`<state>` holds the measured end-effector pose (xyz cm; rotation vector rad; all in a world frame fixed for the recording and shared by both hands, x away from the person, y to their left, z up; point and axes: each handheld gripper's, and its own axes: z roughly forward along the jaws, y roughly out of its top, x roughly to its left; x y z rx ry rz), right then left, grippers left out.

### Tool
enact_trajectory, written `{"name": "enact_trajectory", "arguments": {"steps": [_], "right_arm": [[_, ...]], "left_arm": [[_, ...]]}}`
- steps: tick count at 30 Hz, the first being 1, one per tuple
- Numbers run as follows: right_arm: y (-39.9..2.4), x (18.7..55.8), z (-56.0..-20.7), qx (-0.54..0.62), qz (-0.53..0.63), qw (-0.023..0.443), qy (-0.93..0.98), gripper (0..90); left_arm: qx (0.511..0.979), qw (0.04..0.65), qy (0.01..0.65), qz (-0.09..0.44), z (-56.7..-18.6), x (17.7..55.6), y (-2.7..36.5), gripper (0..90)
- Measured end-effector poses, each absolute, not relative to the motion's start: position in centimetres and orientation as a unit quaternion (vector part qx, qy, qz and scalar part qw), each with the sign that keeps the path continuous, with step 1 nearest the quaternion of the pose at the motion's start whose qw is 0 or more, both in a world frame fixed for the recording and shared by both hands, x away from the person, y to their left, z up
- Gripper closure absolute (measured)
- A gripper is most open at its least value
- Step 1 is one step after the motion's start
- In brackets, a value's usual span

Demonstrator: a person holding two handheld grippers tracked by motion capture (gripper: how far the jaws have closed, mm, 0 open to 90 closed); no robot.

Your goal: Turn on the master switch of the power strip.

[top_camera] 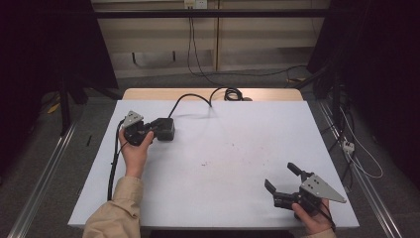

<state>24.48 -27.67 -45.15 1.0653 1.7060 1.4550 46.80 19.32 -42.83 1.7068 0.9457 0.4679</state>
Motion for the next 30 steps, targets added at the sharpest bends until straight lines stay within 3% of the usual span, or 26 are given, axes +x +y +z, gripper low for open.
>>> {"name": "enact_trajectory", "arguments": {"steps": [16,30], "right_arm": [[-27.6,24.5,-45.2,0.405,0.552,0.323,0.653,3.5],[-27.6,24.5,-45.3,0.404,0.554,0.322,0.654,3.5]], "left_arm": [[0.718,0.535,0.403,0.190,-42.4,47.4,19.3,79.7],[0.723,0.519,0.414,0.192,-42.6,48.0,19.0,90.0]]}}
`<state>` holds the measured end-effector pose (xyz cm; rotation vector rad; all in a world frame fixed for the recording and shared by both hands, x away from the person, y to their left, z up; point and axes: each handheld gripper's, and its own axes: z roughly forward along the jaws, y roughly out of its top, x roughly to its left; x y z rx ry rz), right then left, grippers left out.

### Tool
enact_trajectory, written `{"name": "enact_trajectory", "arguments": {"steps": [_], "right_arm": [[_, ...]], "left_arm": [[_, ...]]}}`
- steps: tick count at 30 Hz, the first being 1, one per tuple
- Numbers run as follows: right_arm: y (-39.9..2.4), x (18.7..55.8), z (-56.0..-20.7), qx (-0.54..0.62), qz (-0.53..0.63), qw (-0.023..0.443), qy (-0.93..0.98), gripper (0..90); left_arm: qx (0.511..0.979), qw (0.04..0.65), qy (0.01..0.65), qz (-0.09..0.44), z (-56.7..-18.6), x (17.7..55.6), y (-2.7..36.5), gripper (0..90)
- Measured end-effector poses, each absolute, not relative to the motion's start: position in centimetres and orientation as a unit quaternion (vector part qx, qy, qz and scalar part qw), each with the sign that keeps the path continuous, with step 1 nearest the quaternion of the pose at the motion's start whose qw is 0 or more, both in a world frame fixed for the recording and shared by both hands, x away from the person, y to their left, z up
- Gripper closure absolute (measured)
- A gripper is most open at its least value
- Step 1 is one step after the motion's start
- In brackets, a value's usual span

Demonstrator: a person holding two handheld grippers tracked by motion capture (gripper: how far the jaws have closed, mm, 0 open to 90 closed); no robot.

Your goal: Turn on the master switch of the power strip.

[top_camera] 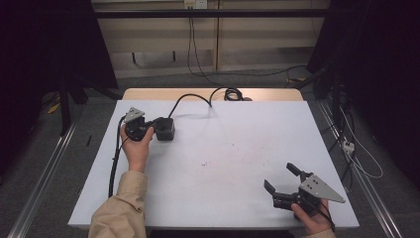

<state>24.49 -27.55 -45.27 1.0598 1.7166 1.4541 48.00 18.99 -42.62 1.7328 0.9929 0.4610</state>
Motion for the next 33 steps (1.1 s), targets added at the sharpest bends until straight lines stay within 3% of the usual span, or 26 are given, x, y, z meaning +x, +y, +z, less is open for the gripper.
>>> {"name": "enact_trajectory", "arguments": {"steps": [33], "right_arm": [[-27.54,24.49,-45.28,0.404,0.554,0.320,0.654,3.5]], "left_arm": [[0.740,0.493,0.412,0.200,-43.28,48.10,18.65,90.0]]}}
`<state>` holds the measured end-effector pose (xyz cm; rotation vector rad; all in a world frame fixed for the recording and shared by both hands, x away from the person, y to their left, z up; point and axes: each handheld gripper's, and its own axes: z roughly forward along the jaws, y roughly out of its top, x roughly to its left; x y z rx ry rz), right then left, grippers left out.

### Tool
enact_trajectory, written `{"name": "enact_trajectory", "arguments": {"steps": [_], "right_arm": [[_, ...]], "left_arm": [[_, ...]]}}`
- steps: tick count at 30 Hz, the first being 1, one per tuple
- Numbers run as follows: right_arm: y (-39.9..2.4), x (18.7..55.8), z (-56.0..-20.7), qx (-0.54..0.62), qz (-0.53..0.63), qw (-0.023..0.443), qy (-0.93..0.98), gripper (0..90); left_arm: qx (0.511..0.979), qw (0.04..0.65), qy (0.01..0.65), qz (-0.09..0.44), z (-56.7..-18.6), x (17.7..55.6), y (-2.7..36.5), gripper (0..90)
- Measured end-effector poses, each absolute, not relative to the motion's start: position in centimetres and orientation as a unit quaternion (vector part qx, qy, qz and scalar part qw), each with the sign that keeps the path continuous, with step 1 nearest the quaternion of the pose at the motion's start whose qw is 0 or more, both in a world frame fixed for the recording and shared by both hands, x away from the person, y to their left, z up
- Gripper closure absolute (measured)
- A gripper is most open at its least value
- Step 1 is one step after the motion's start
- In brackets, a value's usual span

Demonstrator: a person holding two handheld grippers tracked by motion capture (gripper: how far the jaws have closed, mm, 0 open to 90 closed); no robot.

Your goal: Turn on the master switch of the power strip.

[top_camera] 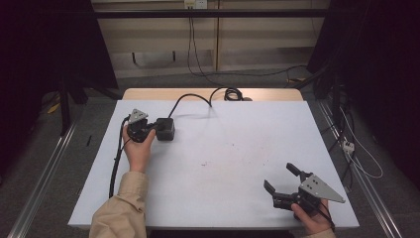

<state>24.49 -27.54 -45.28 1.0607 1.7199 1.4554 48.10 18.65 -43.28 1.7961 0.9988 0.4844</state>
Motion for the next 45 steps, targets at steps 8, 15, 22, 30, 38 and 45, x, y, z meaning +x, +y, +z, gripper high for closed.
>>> {"name": "enact_trajectory", "arguments": {"steps": [8,15,22,30,38,45], "right_arm": [[-27.54,24.48,-45.29,0.404,0.554,0.319,0.654,3.5],[-27.56,24.47,-45.29,0.404,0.554,0.320,0.654,3.5],[-27.55,24.45,-45.28,0.404,0.554,0.319,0.654,3.5],[-27.56,24.42,-45.26,0.404,0.555,0.319,0.653,3.5],[-27.53,24.44,-45.27,0.403,0.555,0.319,0.654,3.5],[-27.50,24.40,-45.25,0.403,0.555,0.319,0.654,3.5]], "left_arm": [[0.743,0.488,0.408,0.207,-43.28,48.04,18.46,90.0],[0.745,0.486,0.407,0.207,-43.33,48.05,18.47,90.0],[0.745,0.486,0.406,0.210,-43.39,48.02,18.44,90.0],[0.745,0.485,0.406,0.214,-43.45,47.93,18.30,90.0],[0.744,0.485,0.407,0.215,-43.48,47.92,18.27,90.0],[0.745,0.481,0.408,0.215,-43.49,47.91,18.29,90.0]]}}
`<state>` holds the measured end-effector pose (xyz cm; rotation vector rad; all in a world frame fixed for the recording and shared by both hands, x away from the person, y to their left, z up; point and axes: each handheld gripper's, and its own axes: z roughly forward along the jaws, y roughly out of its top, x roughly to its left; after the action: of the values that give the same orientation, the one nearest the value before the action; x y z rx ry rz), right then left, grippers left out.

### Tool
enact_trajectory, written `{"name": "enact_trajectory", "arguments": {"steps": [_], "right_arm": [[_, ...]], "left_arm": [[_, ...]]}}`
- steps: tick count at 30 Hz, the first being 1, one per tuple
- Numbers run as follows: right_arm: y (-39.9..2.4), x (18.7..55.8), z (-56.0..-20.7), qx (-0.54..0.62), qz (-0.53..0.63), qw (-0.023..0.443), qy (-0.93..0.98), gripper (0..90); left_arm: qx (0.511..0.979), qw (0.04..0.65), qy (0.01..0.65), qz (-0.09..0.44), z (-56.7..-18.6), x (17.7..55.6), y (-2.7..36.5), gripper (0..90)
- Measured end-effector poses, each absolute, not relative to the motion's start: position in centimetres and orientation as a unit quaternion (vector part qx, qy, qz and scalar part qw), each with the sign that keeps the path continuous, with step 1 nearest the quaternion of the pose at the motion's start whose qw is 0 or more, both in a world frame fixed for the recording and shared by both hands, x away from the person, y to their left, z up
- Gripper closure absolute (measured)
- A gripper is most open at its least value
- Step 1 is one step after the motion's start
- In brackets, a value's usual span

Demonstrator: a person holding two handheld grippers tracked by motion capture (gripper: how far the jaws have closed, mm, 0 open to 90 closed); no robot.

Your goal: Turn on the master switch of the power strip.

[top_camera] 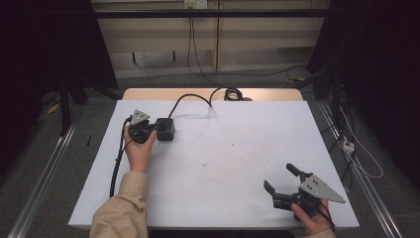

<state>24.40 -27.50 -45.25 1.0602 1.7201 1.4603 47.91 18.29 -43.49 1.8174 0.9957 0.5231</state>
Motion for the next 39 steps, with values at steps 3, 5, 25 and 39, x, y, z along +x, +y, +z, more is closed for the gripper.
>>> {"name": "enact_trajectory", "arguments": {"steps": [3,5,25,39], "right_arm": [[-27.49,24.40,-45.26,0.402,0.555,0.318,0.655,3.5],[-27.47,24.39,-45.26,0.402,0.555,0.318,0.655,3.6],[-27.38,24.40,-45.25,0.401,0.555,0.318,0.656,3.7],[-27.36,24.37,-45.20,0.400,0.556,0.318,0.655,3.7]], "left_arm": [[0.745,0.483,0.410,0.210,-43.51,47.94,18.38,90.0],[0.744,0.482,0.410,0.212,-43.52,47.92,18.33,90.0],[0.744,0.478,0.416,0.215,-43.47,47.87,18.18,90.0],[0.745,0.475,0.416,0.216,-43.43,47.85,18.09,90.0]]}}
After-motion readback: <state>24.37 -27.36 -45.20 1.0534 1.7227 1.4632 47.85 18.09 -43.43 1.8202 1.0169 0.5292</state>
